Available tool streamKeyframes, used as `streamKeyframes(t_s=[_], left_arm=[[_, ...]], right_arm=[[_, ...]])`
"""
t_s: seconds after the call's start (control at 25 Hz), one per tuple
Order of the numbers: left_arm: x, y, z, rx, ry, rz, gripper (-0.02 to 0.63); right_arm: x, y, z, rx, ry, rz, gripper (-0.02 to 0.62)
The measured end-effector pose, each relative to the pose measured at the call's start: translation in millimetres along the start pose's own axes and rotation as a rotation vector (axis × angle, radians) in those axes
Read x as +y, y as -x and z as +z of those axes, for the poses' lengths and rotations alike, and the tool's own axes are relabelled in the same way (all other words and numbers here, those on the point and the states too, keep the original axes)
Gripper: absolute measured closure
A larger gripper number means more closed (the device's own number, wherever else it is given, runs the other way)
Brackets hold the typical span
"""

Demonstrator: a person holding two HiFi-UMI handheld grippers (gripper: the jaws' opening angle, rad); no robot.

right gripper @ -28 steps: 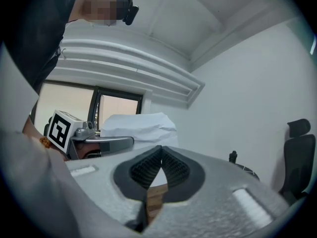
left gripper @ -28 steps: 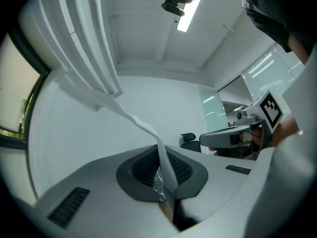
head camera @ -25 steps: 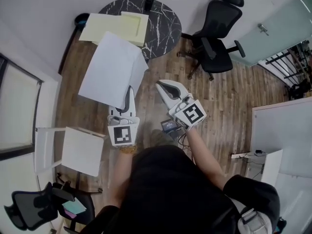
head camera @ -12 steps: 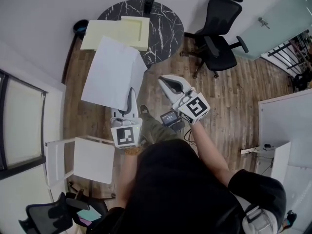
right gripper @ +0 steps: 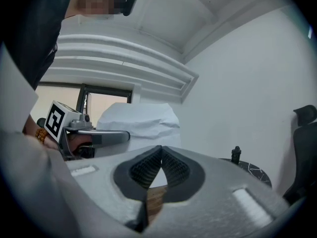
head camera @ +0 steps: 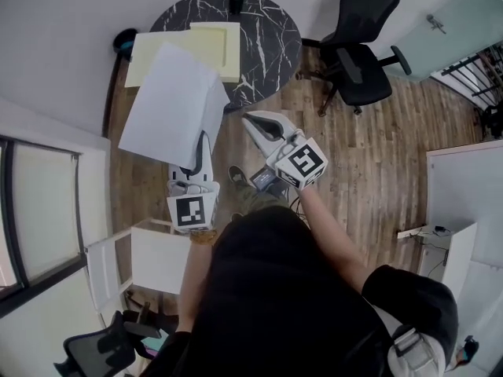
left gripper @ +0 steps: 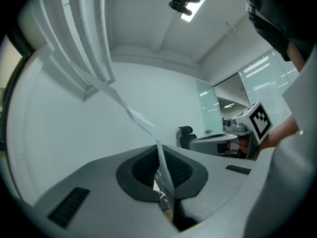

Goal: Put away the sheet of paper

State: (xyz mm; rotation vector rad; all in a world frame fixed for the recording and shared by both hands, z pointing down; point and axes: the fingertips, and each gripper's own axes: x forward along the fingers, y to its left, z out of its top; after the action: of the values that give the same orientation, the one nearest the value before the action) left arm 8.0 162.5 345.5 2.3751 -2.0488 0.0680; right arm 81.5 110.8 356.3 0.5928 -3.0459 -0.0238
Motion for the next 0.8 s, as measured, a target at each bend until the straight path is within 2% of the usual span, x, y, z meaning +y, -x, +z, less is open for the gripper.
streamKeyframes(t_s=[0.24,0.44,0.8], left_arm=[[4,-53,-15,0.055,0.006,-0.046,0.601],[27,-91,-18,0.066,0.024,-0.035,0.601],[49,-146,-34,0.074,-0.047,-0.020,0.601]], right_arm=[[-43,-27,-27,0.044,-0.057,-0.002,0.597],[-76,-57,-31,0.048,-0.056,0.016,0.597],[-126,-86,-50,0.065,-0.084,0.037,0.597]])
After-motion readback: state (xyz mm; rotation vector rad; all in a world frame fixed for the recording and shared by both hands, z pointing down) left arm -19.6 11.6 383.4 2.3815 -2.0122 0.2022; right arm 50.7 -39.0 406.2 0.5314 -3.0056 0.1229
